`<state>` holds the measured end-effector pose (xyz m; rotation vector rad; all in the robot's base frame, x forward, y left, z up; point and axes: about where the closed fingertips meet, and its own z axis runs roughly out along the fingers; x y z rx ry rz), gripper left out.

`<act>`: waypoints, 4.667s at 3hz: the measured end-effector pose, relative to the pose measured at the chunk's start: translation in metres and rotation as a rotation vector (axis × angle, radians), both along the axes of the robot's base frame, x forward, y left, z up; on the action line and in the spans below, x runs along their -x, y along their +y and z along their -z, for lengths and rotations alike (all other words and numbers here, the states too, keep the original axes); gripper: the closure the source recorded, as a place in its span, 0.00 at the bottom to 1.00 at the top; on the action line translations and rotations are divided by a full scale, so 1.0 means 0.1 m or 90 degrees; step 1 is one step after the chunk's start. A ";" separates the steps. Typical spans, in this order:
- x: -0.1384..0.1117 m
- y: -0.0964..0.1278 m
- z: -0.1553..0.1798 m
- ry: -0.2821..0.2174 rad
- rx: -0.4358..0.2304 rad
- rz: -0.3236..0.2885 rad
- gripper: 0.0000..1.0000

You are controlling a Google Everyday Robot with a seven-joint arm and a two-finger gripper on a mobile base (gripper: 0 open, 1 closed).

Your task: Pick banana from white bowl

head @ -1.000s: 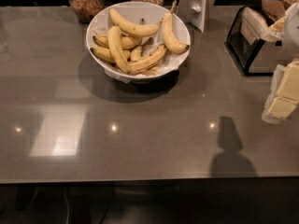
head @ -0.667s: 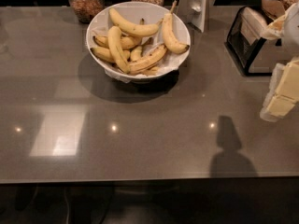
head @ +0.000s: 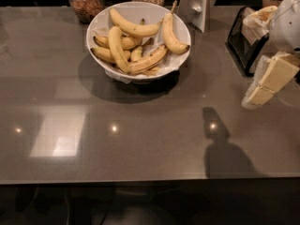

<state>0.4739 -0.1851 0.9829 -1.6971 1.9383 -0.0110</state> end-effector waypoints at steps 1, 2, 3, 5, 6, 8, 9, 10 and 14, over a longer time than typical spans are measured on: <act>-0.22 0.24 -0.04 -0.068 -0.060 -0.071 0.00; -0.22 0.24 -0.04 -0.068 -0.060 -0.071 0.00; -0.39 0.35 -0.01 -0.094 -0.071 -0.100 0.00; -1.09 0.76 0.07 -0.171 -0.100 -0.178 0.00; -1.40 0.94 0.09 -0.198 -0.110 -0.202 0.16; -1.89 1.15 0.16 -0.226 -0.107 -0.219 0.54; -2.09 1.23 0.24 -0.225 -0.110 -0.223 0.53; -2.33 1.45 0.39 -0.209 -0.118 -0.234 0.49; -2.71 1.83 0.59 -0.181 -0.130 -0.220 0.48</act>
Offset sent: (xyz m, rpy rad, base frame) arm 0.0198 0.0189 0.0014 0.0844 -0.0829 0.0846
